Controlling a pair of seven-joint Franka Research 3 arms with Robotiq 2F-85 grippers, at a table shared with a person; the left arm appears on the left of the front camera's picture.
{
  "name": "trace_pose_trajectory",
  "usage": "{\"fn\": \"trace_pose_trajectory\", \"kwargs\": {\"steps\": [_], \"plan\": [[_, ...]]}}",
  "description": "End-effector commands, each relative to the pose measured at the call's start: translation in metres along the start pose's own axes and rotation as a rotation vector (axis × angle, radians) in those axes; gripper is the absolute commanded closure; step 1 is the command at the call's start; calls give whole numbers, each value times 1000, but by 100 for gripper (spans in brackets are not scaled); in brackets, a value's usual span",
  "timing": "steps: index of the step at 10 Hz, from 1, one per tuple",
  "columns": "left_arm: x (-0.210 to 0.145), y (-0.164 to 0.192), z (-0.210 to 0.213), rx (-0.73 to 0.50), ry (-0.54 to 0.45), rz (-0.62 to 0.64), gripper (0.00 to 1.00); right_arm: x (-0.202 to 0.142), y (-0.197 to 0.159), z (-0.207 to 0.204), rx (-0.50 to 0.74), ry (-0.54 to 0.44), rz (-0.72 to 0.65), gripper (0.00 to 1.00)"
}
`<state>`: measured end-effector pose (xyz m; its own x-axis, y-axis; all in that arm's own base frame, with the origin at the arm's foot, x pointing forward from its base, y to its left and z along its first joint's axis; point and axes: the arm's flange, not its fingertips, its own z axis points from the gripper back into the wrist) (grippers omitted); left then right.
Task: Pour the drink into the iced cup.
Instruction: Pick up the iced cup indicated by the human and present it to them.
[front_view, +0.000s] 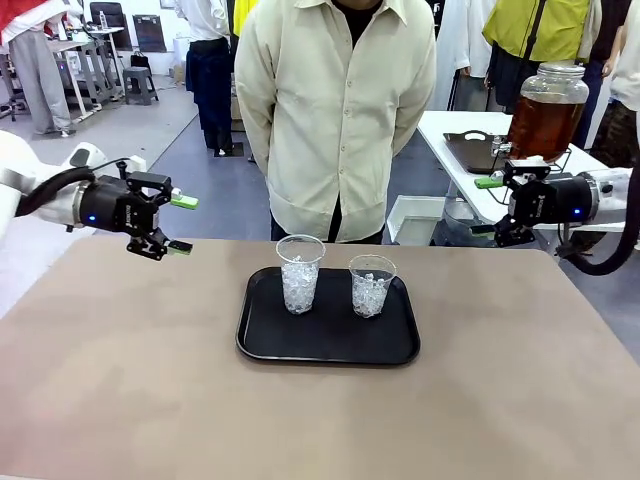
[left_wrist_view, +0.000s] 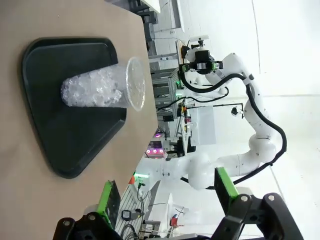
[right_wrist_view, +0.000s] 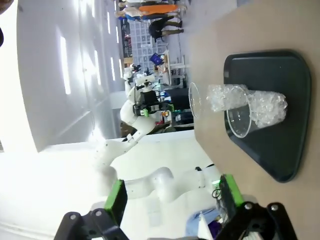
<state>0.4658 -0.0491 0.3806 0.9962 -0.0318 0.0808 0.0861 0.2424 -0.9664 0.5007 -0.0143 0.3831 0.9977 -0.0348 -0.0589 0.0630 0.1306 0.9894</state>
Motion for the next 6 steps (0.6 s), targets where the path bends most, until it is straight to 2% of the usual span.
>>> {"fn": "trace_pose_trajectory", "kwargs": {"steps": [1,4,6], "plan": [[21,2,-4,-32,-16,14,0,22,3,0,35,9,-67,0],[38,3,-4,-44,-116,32,0,32,-4,0,25,8,-103,0],[38,5,0,-61,-125,37,0,34,-6,0,20,7,-95,0]]}}
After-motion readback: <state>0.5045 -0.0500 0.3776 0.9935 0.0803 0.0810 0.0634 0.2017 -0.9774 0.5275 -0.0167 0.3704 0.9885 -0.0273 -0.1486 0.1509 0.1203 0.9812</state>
